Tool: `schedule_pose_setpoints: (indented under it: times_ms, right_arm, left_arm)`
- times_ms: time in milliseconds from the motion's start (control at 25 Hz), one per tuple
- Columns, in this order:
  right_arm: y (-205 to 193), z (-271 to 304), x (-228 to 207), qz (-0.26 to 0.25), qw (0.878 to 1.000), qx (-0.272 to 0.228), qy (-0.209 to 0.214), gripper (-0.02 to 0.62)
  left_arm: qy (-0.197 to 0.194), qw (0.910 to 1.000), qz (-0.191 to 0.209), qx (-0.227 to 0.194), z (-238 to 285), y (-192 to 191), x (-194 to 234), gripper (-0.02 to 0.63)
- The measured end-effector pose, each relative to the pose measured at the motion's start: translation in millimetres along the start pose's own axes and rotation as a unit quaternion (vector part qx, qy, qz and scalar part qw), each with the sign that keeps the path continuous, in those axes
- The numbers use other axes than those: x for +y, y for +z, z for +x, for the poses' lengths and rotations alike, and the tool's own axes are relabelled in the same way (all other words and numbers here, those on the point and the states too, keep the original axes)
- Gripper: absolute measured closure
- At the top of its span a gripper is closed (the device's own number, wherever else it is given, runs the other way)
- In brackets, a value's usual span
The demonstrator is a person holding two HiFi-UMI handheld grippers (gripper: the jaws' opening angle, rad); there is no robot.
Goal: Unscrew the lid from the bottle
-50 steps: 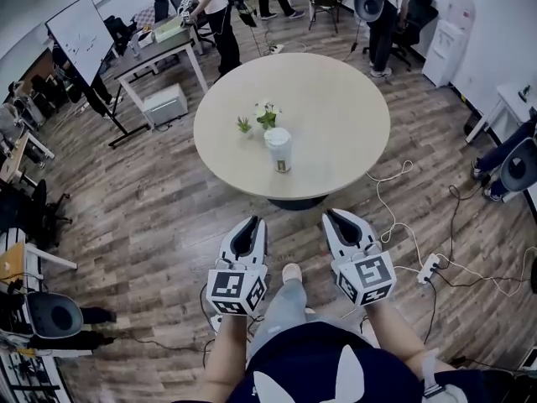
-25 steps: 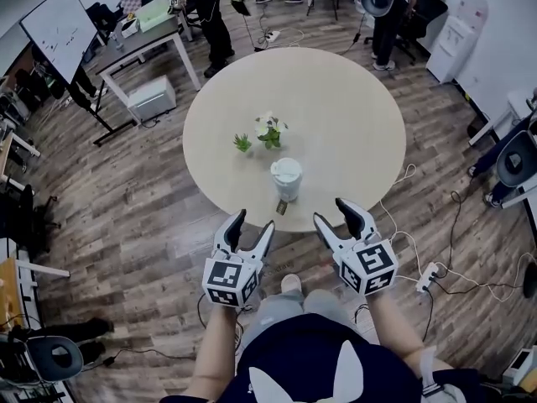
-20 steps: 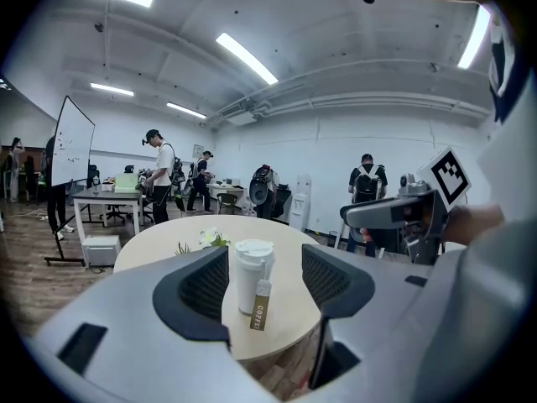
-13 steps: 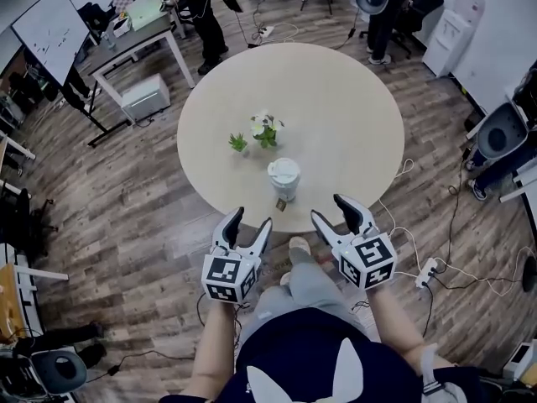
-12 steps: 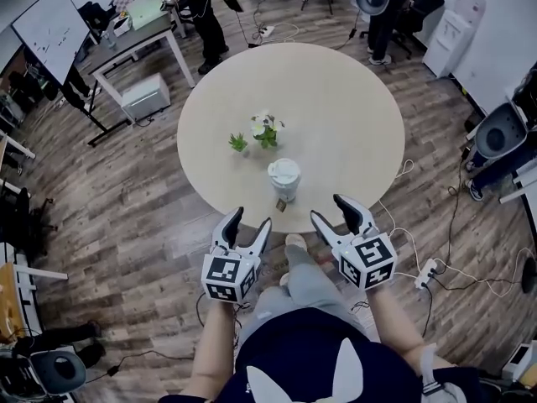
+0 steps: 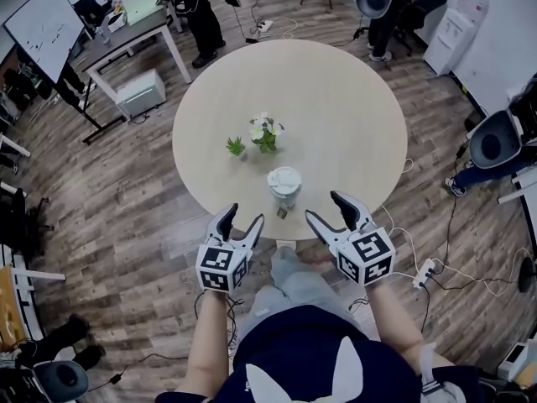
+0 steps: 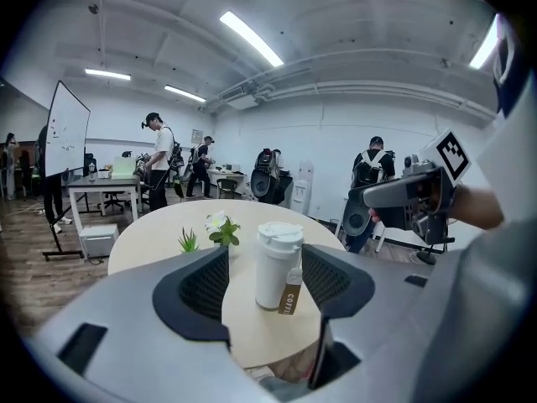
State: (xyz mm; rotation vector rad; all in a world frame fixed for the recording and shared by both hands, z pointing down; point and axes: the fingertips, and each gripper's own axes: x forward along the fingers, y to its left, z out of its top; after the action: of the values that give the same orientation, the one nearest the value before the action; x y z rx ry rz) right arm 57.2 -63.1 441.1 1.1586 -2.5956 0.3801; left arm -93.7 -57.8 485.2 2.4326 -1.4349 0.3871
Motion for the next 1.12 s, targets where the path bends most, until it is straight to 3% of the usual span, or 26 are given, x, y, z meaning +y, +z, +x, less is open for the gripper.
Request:
schedule_pose_setpoints:
  times_ms: [520,1120]
  right_arm:
    - [-13.0,50.6,-9.5,0.007,0.997,0.073,0.037,0.267]
    - [-23.9,105.3,-6.3,-0.015,0.988,0.133,0.074,0.216]
  left_arm:
    - [-0.043,0.9969,0.028,0.060,47.6,-24.7,17.4,0.344]
    - [-0.099,0.9828,0.081,0.133,93.9,-63.8,15.6,0.342]
